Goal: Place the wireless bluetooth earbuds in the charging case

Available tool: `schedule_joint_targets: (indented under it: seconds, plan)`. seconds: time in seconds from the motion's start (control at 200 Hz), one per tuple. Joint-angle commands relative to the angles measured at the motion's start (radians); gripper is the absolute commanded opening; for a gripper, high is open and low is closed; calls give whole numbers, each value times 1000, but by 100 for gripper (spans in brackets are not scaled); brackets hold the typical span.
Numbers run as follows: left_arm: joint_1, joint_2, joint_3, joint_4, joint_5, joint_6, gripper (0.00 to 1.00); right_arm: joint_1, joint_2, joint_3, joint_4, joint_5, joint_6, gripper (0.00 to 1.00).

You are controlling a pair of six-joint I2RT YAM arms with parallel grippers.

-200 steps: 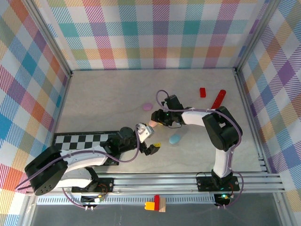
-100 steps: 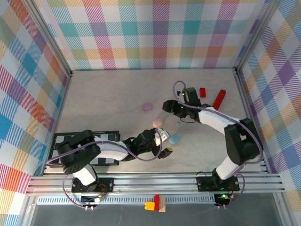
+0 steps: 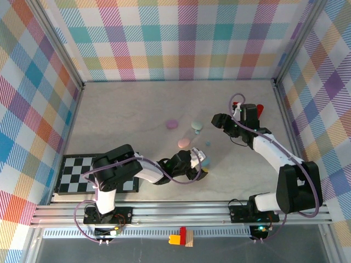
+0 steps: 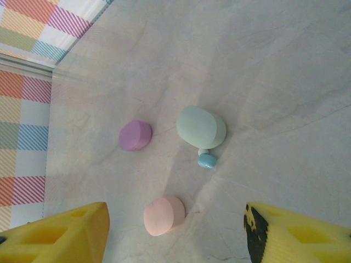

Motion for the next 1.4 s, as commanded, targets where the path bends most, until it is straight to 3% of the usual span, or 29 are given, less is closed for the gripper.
schedule_joint_targets:
  seconds: [0.0, 0.18, 0.435, 0.54, 0.68, 0.795, 0.9, 1.18, 1.395]
  plan:
    - [8, 28, 27, 9, 28, -5, 72, -15, -32, -27, -24, -27, -20, 65]
    - [12, 37, 18, 18, 40, 3, 51, -38, -69, -48, -49, -31, -22, 65]
    - [15, 28, -9, 68, 78, 32, 38, -87, -145, -59, -142, -55, -56, 65]
    - [26, -5, -40, 114, 86, 13, 37, -120, -199, -64, -199, -91, -80, 65]
    - [57, -81, -88, 175, 129, -17, 37, -151, -257, -85, -266, -229, -104, 66]
    - [84, -152, -111, 204, 173, -21, 37, -152, -267, -99, -298, -447, -136, 71]
    - [105, -208, -113, 211, 202, -16, 37, -151, -266, -141, -232, -644, -74, 74]
    - [124, -285, -66, 197, 296, 19, 37, -128, -284, -204, -131, -706, 10, 72]
    - [124, -294, -21, 188, 336, 35, 38, -100, -242, -193, -119, -751, 32, 58]
